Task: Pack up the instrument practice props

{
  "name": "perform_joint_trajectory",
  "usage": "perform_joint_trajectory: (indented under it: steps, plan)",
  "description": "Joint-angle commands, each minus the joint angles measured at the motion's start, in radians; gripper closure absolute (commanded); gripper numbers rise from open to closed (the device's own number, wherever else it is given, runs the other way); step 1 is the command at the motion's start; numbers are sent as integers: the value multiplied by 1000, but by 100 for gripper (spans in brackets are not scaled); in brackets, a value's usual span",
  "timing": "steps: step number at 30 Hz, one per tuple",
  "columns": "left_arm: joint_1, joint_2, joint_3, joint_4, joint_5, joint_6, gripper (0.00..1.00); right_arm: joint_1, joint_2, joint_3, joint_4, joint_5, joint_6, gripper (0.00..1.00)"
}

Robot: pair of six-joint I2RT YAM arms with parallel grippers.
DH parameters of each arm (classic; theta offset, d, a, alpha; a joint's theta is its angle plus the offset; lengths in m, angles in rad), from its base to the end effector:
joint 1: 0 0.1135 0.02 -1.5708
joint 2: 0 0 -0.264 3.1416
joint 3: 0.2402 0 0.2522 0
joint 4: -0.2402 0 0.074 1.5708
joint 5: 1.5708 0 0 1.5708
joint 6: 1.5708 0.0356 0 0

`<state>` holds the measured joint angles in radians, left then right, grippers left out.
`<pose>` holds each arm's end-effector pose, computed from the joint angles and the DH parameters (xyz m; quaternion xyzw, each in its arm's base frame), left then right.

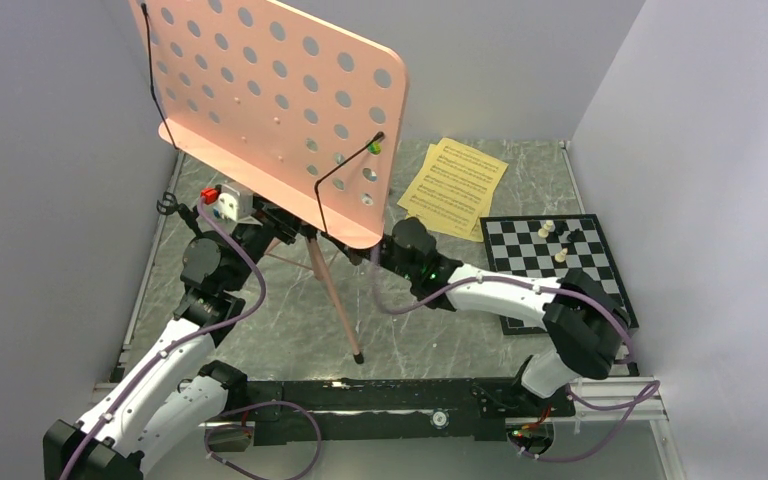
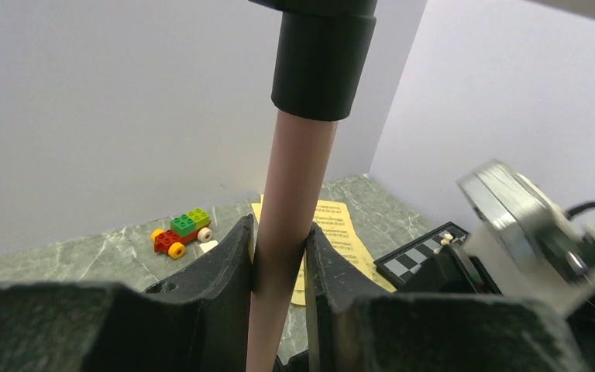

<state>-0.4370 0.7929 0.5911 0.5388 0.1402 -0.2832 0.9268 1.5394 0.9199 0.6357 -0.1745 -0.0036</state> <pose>0.1699 -0.0849 0.3474 0.1013 0.5710 -0.3246 0.7472 0.2082 0.2876 0.2858 -0.3689 0.5966 0.3710 0.6086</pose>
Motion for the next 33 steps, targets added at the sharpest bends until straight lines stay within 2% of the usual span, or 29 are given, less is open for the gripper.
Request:
perform_joint_trajectory:
  steps: [1,3,5,9,10,13,14,16,18,23,28,33]
  plan:
    - [-12,19,-66,-202,37,-81,100,92,51,-38,141,276,-506,100]
    - [-12,20,-76,-197,33,-87,100,119,65,-52,205,336,-616,100]
    - [-12,24,-80,-194,32,-91,100,123,63,-58,223,353,-647,100]
    - [-12,33,-73,-198,23,-87,100,128,26,-71,207,377,-587,100]
    - [-12,34,-73,-198,18,-86,100,130,9,-76,201,398,-546,96]
    - [-12,37,-81,-195,1,-94,100,131,-56,-94,163,462,-386,60]
    - [-12,40,-86,-193,-6,-102,100,130,-81,-106,144,470,-331,51]
    - [-12,48,-102,-177,-26,-129,100,130,-137,-141,129,471,-237,40]
    - [-13,53,-124,-155,-42,-154,100,129,-189,-178,111,468,-147,34]
    - [-26,48,-198,-90,-89,-187,100,121,-276,-206,32,416,48,30]
    - [-51,63,-263,-46,-136,-200,100,108,-307,-216,17,384,109,30]
    - [-67,87,-324,-8,-169,-235,100,10,-295,-237,52,254,295,30]
